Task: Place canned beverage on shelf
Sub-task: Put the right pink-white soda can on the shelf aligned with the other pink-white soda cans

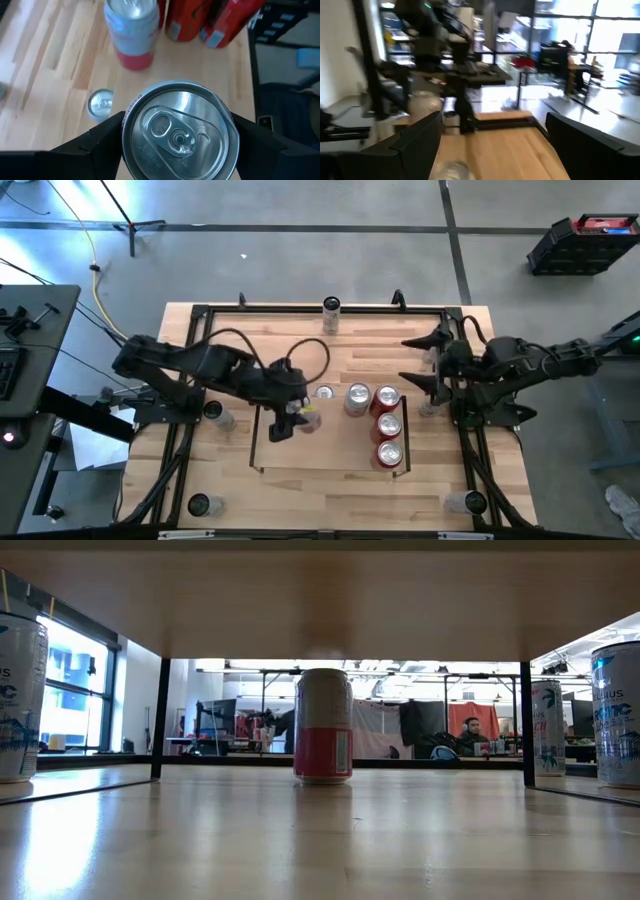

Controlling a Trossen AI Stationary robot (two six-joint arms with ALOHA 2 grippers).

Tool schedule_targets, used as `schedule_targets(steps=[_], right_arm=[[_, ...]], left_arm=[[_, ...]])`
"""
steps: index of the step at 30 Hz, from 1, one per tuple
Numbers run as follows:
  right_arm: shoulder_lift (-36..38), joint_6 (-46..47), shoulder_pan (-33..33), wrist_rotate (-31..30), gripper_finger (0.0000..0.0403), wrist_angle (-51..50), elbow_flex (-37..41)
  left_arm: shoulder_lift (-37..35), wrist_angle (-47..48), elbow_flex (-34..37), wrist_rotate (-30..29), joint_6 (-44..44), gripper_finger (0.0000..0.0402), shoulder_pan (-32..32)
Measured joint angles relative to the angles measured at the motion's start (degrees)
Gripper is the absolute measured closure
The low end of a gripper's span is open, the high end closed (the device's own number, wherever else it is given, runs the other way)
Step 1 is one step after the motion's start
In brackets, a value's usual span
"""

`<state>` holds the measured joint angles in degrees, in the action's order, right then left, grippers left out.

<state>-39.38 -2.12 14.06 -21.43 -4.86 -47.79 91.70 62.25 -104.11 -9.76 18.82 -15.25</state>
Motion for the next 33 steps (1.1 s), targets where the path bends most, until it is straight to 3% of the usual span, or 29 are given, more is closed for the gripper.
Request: schedule_targets(steps=[16, 23, 33], right_arm=[[-10.77, -9.84, 17.45, 0.26, 0.0061, 14.55, 0.00], [-10.84, -10.20, 19.65, 0.03, 0.0061, 14.40, 0.00], [-10.81, -10.57, 20.12, 0.07, 0.0061, 13.55, 0.00]], left_arm=[[4.65, 2.65, 0.19, -3.11, 8.52, 0.0119, -0.92], [6.41, 0.72, 0.19, -2.43, 11.09, 0.0119, -1.65], [6.76, 0.41, 0.19, -6.11, 9.04, 0.0105, -2.95]])
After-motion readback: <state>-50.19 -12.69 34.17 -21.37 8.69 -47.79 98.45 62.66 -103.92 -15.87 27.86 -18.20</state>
